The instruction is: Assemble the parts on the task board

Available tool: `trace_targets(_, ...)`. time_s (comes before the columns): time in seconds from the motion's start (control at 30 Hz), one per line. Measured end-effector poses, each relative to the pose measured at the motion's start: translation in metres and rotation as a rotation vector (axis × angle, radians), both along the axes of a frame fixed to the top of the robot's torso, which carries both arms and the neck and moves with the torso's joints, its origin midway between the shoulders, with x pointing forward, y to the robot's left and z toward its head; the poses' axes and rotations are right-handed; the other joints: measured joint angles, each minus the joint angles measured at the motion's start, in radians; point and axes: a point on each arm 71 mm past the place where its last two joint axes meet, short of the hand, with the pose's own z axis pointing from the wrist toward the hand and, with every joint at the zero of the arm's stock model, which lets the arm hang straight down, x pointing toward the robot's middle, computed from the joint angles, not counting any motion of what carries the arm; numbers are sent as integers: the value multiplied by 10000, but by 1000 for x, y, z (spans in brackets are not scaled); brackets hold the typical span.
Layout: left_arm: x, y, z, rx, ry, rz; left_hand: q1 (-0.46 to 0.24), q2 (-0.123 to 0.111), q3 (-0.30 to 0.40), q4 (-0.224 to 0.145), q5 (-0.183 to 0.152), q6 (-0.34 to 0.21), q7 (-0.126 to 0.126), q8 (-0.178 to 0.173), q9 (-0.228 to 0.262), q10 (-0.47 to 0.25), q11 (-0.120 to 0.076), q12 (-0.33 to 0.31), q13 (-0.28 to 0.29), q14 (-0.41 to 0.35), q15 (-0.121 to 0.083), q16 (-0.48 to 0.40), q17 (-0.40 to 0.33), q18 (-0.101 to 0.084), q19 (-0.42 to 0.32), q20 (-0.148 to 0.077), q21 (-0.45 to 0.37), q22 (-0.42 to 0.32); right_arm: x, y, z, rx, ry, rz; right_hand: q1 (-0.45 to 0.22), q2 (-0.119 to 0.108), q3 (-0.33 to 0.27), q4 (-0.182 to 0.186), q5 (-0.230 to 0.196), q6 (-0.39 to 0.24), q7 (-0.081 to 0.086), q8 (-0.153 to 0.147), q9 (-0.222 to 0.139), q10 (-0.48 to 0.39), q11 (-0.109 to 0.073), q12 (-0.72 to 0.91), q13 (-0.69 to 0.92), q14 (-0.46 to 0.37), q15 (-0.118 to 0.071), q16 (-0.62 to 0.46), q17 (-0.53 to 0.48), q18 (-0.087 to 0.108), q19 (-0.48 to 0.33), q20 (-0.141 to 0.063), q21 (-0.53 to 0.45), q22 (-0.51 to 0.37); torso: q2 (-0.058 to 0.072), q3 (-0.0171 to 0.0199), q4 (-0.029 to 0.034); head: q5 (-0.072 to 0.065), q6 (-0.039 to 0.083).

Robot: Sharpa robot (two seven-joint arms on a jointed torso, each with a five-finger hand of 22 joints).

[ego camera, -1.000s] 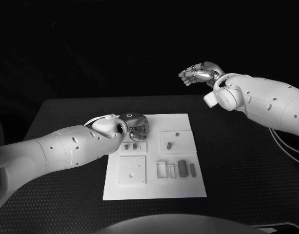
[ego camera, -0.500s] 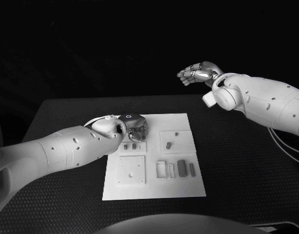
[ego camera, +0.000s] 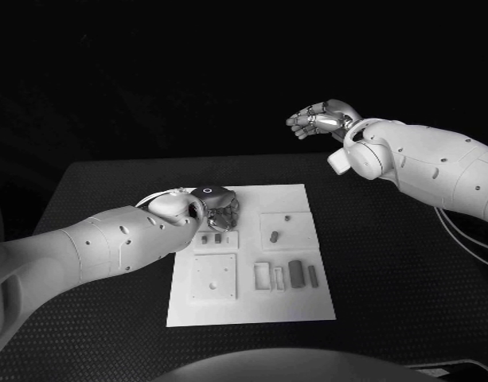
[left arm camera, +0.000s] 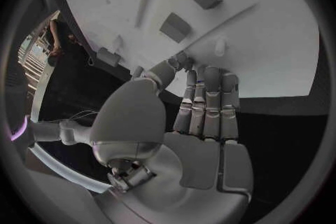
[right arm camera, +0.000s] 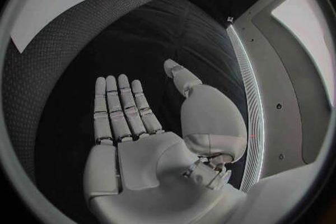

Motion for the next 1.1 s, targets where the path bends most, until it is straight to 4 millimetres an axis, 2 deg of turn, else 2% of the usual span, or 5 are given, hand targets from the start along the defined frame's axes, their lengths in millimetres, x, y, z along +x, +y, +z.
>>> trace_targets(0.13,1,1,-1,31,28,51,6,6,0,0,0,-36,36,0,-25,2,2,-58,-14,9,-9,0,0,0,1,-1,39,13,0,1,0,2,1,9,0,0,0,0,0,0,0,0,0,0,0,0,0,0,0,0,0,0,0,0,0,9,0,0,-2,-13,-3)
trace_targets(0.2,2,0,-1,39,32,63,3,109,0,0,0,-74,73,-60,-68,110,-33,-58,-13,10,-9,71,9,-1,1,-1,39,29,0,1,0,3,2,13,0,0,0,0,0,0,0,0,1,0,0,0,0,0,0,0,1,0,0,0,0,10,-1,2,-2,-20,-7)
trace_targets(0.53,3,-1,-3,-14,58,135,-53,264,27,27,0,-73,73,-60,-133,226,-58,-58,-47,138,-66,163,37,0,1,-1,39,64,-1,4,0,26,6,88,0,0,0,0,0,0,0,0,1,0,0,0,0,0,0,0,1,0,0,0,0,9,-11,4,-2,-60,-34)
trace_targets(0.97,2,-3,-5,-168,99,178,-60,270,27,27,0,-145,107,-60,-244,545,-108,-110,-60,281,-137,322,56,0,179,-37,39,145,-1,6,0,35,5,112,0,0,0,0,0,0,0,0,-7,0,0,-38,0,0,0,0,2,-1,0,0,0,18,-11,5,-2,-103,-65)
trace_targets(1.1,0,-5,-5,-193,159,108,-60,270,28,27,0,65,87,47,-261,737,-159,-111,-52,432,-199,475,100,2,266,-54,84,197,-1,6,0,34,5,110,0,0,0,0,0,0,0,0,-7,0,0,-39,0,0,0,0,-4,0,0,0,0,18,-13,7,6,-117,-75)
